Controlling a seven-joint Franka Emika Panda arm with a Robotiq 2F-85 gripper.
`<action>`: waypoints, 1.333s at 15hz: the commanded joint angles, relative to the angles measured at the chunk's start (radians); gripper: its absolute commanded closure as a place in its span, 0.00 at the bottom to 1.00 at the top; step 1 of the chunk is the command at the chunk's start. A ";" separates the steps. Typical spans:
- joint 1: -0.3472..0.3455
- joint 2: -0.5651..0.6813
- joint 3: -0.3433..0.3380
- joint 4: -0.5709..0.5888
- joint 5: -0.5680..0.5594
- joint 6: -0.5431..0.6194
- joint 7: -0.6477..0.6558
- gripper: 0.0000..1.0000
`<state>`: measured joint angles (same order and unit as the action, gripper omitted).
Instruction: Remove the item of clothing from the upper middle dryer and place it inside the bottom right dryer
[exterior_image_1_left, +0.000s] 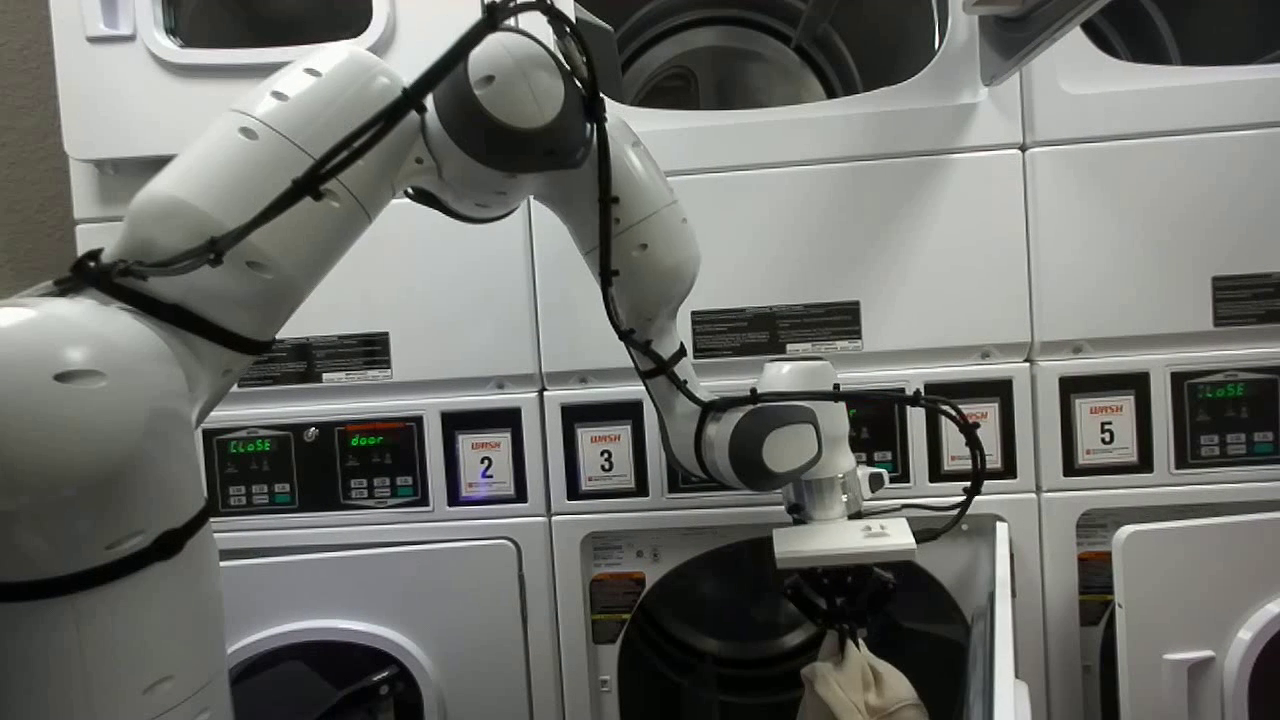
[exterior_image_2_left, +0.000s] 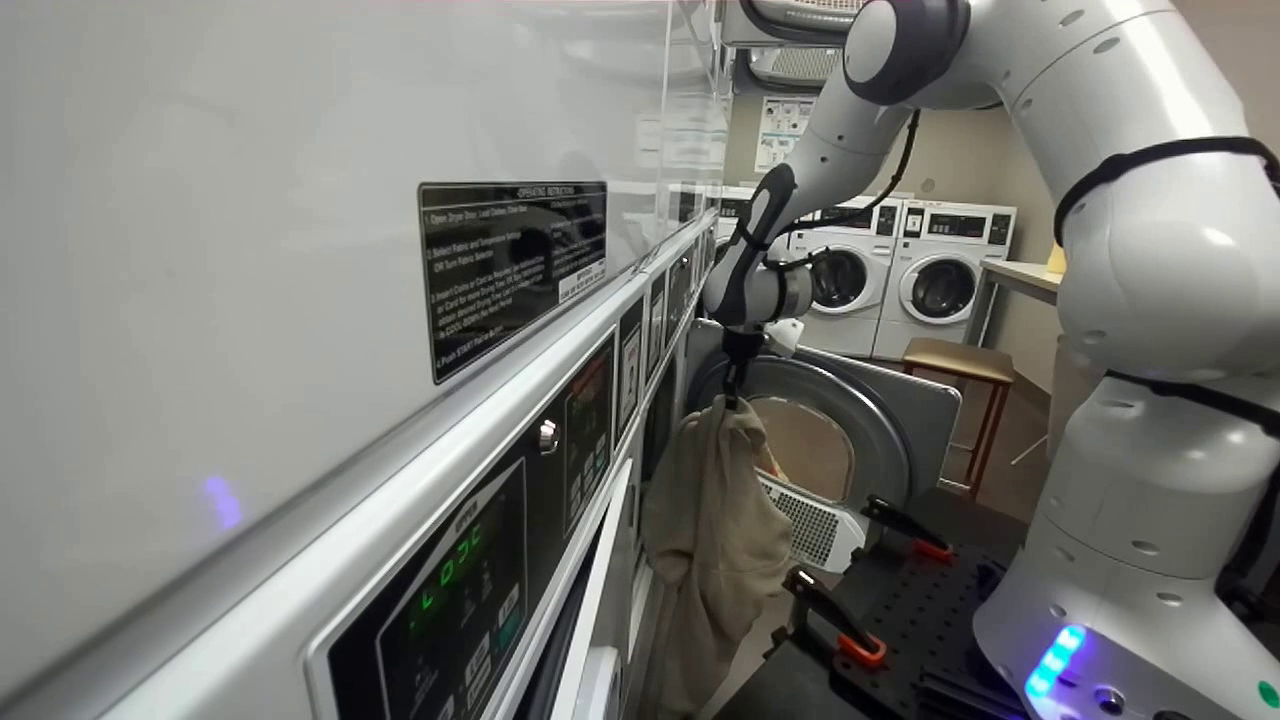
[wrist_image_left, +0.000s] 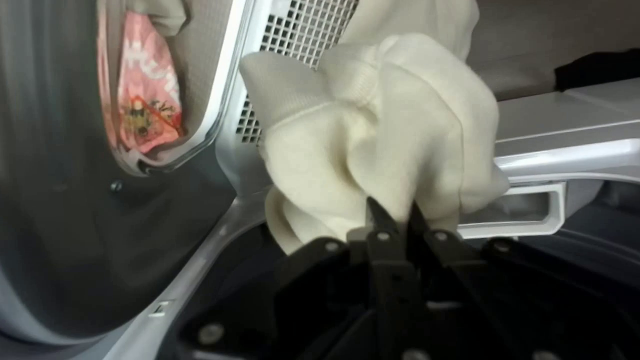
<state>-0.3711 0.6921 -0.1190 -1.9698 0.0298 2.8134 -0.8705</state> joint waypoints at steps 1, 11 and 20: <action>-0.012 0.086 0.029 0.071 -0.062 0.136 0.056 0.98; 0.110 0.293 -0.086 0.193 -0.322 0.661 0.182 0.97; 0.053 0.463 -0.161 0.488 -0.544 0.659 0.136 0.59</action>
<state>-0.3085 1.0931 -0.2830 -1.6342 -0.4619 3.4722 -0.7110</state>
